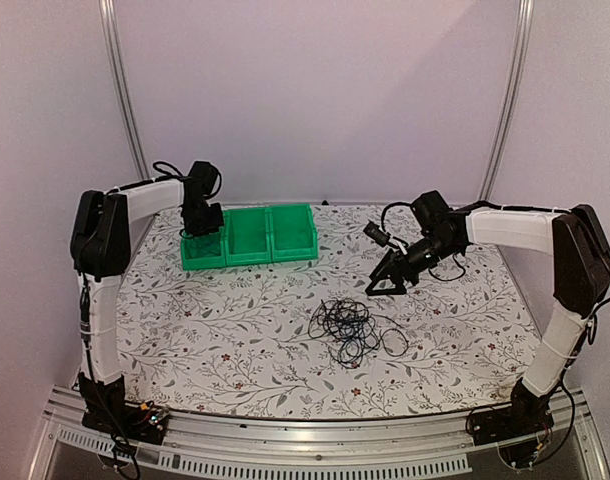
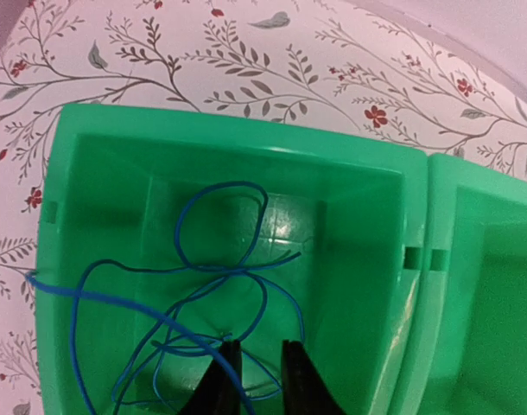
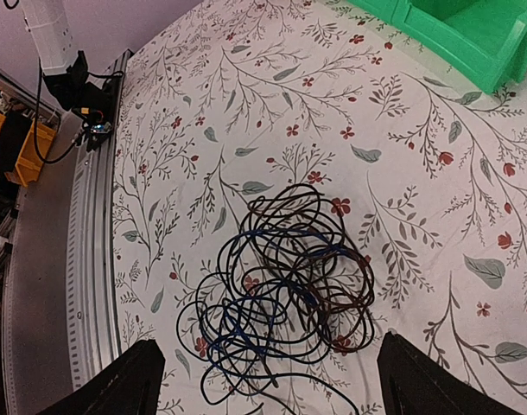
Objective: Untangle the cables
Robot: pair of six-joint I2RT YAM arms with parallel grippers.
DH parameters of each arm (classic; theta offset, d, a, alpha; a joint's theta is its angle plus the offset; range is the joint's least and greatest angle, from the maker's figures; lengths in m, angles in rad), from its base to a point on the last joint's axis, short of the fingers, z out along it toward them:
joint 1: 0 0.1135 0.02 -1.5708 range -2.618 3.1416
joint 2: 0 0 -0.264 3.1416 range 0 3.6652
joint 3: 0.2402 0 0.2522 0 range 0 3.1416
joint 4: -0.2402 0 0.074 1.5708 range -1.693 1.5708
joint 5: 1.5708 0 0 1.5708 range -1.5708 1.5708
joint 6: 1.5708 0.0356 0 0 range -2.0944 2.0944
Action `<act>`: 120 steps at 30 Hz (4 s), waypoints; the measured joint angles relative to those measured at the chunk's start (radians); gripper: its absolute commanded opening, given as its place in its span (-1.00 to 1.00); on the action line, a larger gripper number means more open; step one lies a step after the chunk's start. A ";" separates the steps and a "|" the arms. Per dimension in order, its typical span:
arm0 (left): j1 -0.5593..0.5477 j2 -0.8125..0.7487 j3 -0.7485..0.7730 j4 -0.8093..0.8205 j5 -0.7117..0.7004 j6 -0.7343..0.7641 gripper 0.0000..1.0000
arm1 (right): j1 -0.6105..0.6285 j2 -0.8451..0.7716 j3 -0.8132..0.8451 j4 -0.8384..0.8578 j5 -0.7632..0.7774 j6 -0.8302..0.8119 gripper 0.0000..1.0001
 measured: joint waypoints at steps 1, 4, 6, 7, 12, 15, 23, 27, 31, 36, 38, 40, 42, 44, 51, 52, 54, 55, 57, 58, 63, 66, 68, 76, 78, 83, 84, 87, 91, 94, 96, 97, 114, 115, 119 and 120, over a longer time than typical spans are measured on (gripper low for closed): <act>0.000 -0.001 0.010 -0.006 -0.002 0.002 -0.38 | 0.000 0.000 0.000 0.000 0.000 0.000 0.80; 0.000 -0.015 0.019 -0.025 -0.002 0.008 -0.26 | 0.000 0.000 0.000 0.000 0.001 0.000 0.80; 0.000 -0.037 0.019 -0.045 0.000 0.011 -0.20 | 0.000 0.000 0.000 0.000 0.002 0.000 0.79; 0.001 -0.051 0.019 -0.053 0.003 0.014 -0.18 | 0.000 0.000 0.000 0.000 0.005 0.000 0.80; 0.008 -0.155 0.027 -0.108 0.044 0.016 -0.19 | 0.000 0.000 0.000 0.000 0.006 0.000 0.79; 0.008 -0.227 0.027 -0.132 0.085 0.017 -0.19 | 0.000 0.000 0.000 0.000 0.006 0.000 0.80; -0.005 -0.352 0.015 -0.124 0.202 0.034 -0.26 | 0.000 0.000 0.000 -0.003 0.015 -0.006 0.73; -0.084 -0.412 -0.063 -0.017 0.306 0.103 -0.32 | 0.000 0.000 0.000 -0.022 0.045 -0.028 0.51; -0.240 -0.439 -0.160 0.117 0.459 0.164 -0.45 | 0.000 0.000 0.001 -0.061 0.069 -0.050 0.16; -0.385 -0.388 -0.202 0.201 0.600 0.209 -0.47 | 0.000 0.002 0.001 -0.108 0.082 -0.075 -0.04; -0.428 -0.357 -0.202 0.214 0.637 0.239 -0.46 | 0.000 0.008 0.001 -0.124 0.082 -0.085 -0.04; -0.465 -0.324 -0.202 0.217 0.667 0.268 -0.45 | 0.000 0.011 0.001 -0.142 0.084 -0.101 -0.04; -0.496 -0.294 -0.202 0.216 0.690 0.283 -0.45 | 0.000 0.015 -0.002 -0.154 0.094 -0.124 -0.04; -0.517 -0.270 -0.203 0.216 0.708 0.290 -0.44 | 0.000 0.018 -0.020 -0.154 0.120 -0.151 -0.03; -0.529 -0.265 -0.251 0.262 0.731 0.254 -0.41 | 0.000 0.100 -0.057 -0.130 0.232 -0.183 -0.01; -0.529 -0.265 -0.255 0.269 0.731 0.247 -0.41 | 0.000 0.114 -0.057 -0.121 0.245 -0.180 -0.01; -0.529 -0.265 -0.263 0.282 0.730 0.235 -0.41 | 0.000 0.135 -0.057 -0.103 0.262 -0.178 -0.01; -0.529 -0.267 -0.269 0.290 0.729 0.230 -0.41 | 0.000 0.145 -0.057 -0.093 0.271 -0.176 -0.04; -0.529 -0.271 -0.280 0.301 0.727 0.223 -0.41 | -0.001 0.158 -0.055 -0.072 0.274 -0.173 -0.10; -0.529 -0.273 -0.284 0.302 0.725 0.221 -0.41 | -0.001 0.159 -0.055 -0.061 0.274 -0.171 -0.12; -0.527 -0.278 -0.290 0.316 0.717 0.210 -0.41 | -0.001 0.176 -0.046 -0.010 0.276 -0.161 -0.56; -0.525 -0.278 -0.291 0.329 0.714 0.205 -0.41 | 0.002 0.195 -0.026 0.008 0.280 -0.153 -0.89; -0.524 -0.278 -0.291 0.337 0.714 0.202 -0.41 | 0.003 0.204 -0.015 0.010 0.285 -0.143 -0.98; -0.522 -0.278 -0.267 0.395 0.736 0.185 -0.24 | 0.006 0.107 0.034 -0.074 0.286 -0.148 -1.00; -0.522 -0.278 -0.267 0.432 0.753 0.172 -0.17 | 0.006 0.050 0.085 -0.101 0.285 -0.151 -1.00; -0.522 -0.278 -0.267 0.520 0.813 0.106 -0.10 | 0.020 -0.047 0.262 -0.130 0.280 -0.159 -1.00; -0.522 -0.277 -0.267 0.537 0.828 0.091 -0.12 | 0.026 -0.053 0.282 -0.134 0.280 -0.162 -1.00; -0.522 -0.263 -0.263 0.586 0.872 0.048 -0.23 | 0.042 -0.052 0.314 -0.146 0.280 -0.166 -1.00; -0.522 -0.226 -0.253 0.637 0.920 0.002 -0.33 | 0.050 -0.037 0.327 -0.174 0.283 -0.169 -1.00; -0.522 -0.212 -0.254 0.656 0.938 -0.027 -0.39 | 0.050 -0.023 0.332 -0.178 0.295 -0.169 -1.00; -0.521 -0.212 -0.267 0.678 0.942 -0.047 -0.53 | 0.050 -0.020 0.332 -0.181 0.301 -0.169 -1.00; -0.521 -0.214 -0.280 0.696 0.945 -0.057 -0.60 | 0.050 -0.019 0.332 -0.181 0.301 -0.169 -1.00; -0.493 -0.231 -0.339 0.747 0.929 -0.108 -1.00 | 0.043 -0.019 0.323 -0.159 0.283 -0.129 0.19; -0.485 -0.245 -0.339 0.747 0.914 -0.113 -1.00 | 0.039 -0.019 0.309 -0.151 0.256 -0.127 0.25; -0.448 -0.326 -0.338 0.758 0.859 -0.140 -1.00 | 0.031 -0.021 0.214 -0.105 0.140 -0.108 0.43; -0.440 -0.347 -0.336 0.764 0.849 -0.147 -1.00 | 0.030 -0.021 0.181 -0.082 0.109 -0.101 0.46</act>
